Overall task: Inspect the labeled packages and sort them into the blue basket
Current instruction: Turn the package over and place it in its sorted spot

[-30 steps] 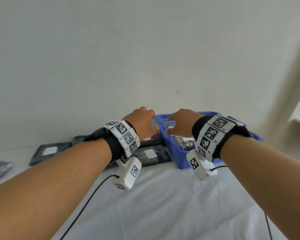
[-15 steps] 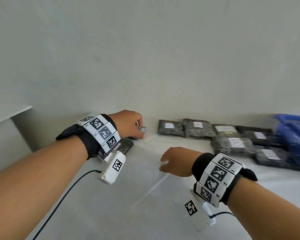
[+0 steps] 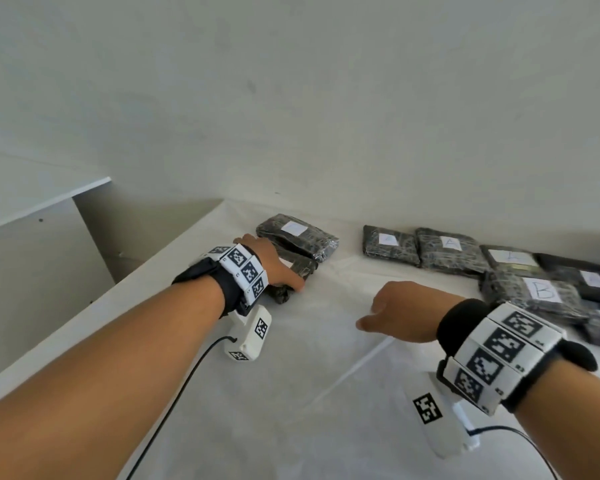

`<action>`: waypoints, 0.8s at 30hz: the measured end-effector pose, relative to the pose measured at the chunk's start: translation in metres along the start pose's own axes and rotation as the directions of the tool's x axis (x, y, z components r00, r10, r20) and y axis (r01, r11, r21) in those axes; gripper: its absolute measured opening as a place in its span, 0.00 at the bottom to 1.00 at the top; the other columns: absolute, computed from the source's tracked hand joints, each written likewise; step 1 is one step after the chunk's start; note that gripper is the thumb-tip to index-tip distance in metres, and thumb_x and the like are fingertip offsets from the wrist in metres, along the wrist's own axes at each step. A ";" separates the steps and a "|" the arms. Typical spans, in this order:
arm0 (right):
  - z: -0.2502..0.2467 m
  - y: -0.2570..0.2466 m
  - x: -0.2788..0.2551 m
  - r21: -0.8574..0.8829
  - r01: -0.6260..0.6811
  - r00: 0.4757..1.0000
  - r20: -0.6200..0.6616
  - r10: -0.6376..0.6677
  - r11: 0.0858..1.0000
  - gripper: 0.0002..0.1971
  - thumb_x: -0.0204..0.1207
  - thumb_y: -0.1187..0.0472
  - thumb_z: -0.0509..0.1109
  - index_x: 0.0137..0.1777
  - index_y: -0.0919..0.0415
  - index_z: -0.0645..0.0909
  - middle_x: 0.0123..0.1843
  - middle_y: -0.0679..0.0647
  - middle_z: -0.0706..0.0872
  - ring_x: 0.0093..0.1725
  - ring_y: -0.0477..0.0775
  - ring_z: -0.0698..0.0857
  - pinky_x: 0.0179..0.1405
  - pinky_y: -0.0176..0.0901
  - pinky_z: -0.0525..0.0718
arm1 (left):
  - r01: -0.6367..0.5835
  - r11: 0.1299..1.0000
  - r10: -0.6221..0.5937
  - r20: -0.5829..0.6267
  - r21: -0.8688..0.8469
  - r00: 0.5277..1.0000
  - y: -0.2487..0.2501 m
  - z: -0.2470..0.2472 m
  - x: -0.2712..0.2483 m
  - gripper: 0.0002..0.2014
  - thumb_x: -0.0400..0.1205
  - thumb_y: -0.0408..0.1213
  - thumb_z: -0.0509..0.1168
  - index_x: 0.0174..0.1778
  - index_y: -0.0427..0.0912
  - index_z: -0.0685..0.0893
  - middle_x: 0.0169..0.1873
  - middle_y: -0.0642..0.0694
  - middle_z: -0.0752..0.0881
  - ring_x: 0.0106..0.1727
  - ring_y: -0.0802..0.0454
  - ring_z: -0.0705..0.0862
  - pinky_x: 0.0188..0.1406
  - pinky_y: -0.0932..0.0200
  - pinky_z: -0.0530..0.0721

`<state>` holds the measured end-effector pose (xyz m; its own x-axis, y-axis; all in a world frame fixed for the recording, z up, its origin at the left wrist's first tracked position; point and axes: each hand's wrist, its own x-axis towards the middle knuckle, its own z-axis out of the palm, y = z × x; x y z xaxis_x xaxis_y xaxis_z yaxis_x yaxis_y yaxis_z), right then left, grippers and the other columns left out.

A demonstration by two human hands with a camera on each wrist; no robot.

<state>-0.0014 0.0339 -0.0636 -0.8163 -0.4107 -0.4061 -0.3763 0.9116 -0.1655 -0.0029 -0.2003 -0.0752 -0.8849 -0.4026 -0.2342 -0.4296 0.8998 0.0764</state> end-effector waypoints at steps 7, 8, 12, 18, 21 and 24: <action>-0.009 0.011 -0.006 0.665 0.208 0.959 -0.281 -0.017 0.717 0.19 0.89 0.48 0.67 0.62 0.64 0.87 0.59 0.55 0.92 0.59 0.55 0.90 0.71 0.61 0.85 | -0.229 0.968 0.213 -0.137 -0.107 0.967 0.046 -0.018 -0.045 0.64 0.64 0.78 0.73 0.86 0.39 0.59 0.80 0.35 0.67 0.82 0.35 0.66 0.77 0.40 0.76; -0.014 0.013 -0.012 0.772 0.261 0.943 -0.332 0.017 0.579 0.17 0.90 0.51 0.67 0.60 0.66 0.88 0.56 0.59 0.94 0.54 0.56 0.91 0.71 0.65 0.86 | -0.274 0.951 0.241 -0.207 -0.146 0.948 0.057 -0.021 -0.056 0.65 0.63 0.79 0.73 0.85 0.38 0.59 0.77 0.36 0.69 0.80 0.36 0.68 0.75 0.40 0.76; -0.042 0.035 -0.047 0.800 0.462 0.812 -0.555 0.179 0.384 0.11 0.91 0.57 0.66 0.61 0.62 0.89 0.53 0.59 0.96 0.54 0.60 0.95 0.63 0.67 0.91 | -0.559 0.756 0.388 -0.456 -0.340 0.801 0.096 -0.031 -0.099 0.72 0.62 0.77 0.75 0.90 0.41 0.44 0.75 0.42 0.66 0.78 0.43 0.66 0.74 0.48 0.75; -0.075 0.082 -0.107 0.766 0.609 0.694 -0.640 0.330 0.205 0.10 0.92 0.61 0.63 0.67 0.59 0.83 0.60 0.62 0.94 0.61 0.66 0.92 0.64 0.74 0.89 | -0.681 0.284 0.407 -0.558 -0.675 0.723 0.140 -0.062 -0.123 0.35 0.85 0.69 0.58 0.81 0.49 0.71 0.63 0.53 0.82 0.60 0.67 0.81 0.62 0.69 0.78; -0.079 0.085 -0.123 0.715 0.678 0.627 -0.684 0.372 0.172 0.08 0.92 0.58 0.63 0.65 0.57 0.81 0.61 0.66 0.92 0.62 0.70 0.91 0.63 0.80 0.87 | -0.640 0.105 0.406 -0.555 -0.761 0.726 0.163 -0.072 -0.127 0.27 0.92 0.61 0.52 0.61 0.38 0.79 0.43 0.47 0.80 0.41 0.57 0.79 0.45 0.59 0.77; -0.079 0.089 -0.127 0.650 0.727 0.534 -0.738 0.412 0.221 0.08 0.91 0.54 0.64 0.61 0.56 0.81 0.56 0.68 0.90 0.55 0.73 0.90 0.57 0.84 0.86 | -0.693 0.018 0.408 -0.628 -0.720 0.663 0.179 -0.073 -0.128 0.26 0.92 0.57 0.55 0.52 0.33 0.78 0.38 0.44 0.76 0.36 0.54 0.76 0.40 0.56 0.74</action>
<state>0.0346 0.1660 0.0441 -0.9145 0.1430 0.3784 -0.3923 -0.0853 -0.9159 0.0210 0.0001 0.0388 -0.8748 -0.0049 0.4845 0.4764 0.1738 0.8619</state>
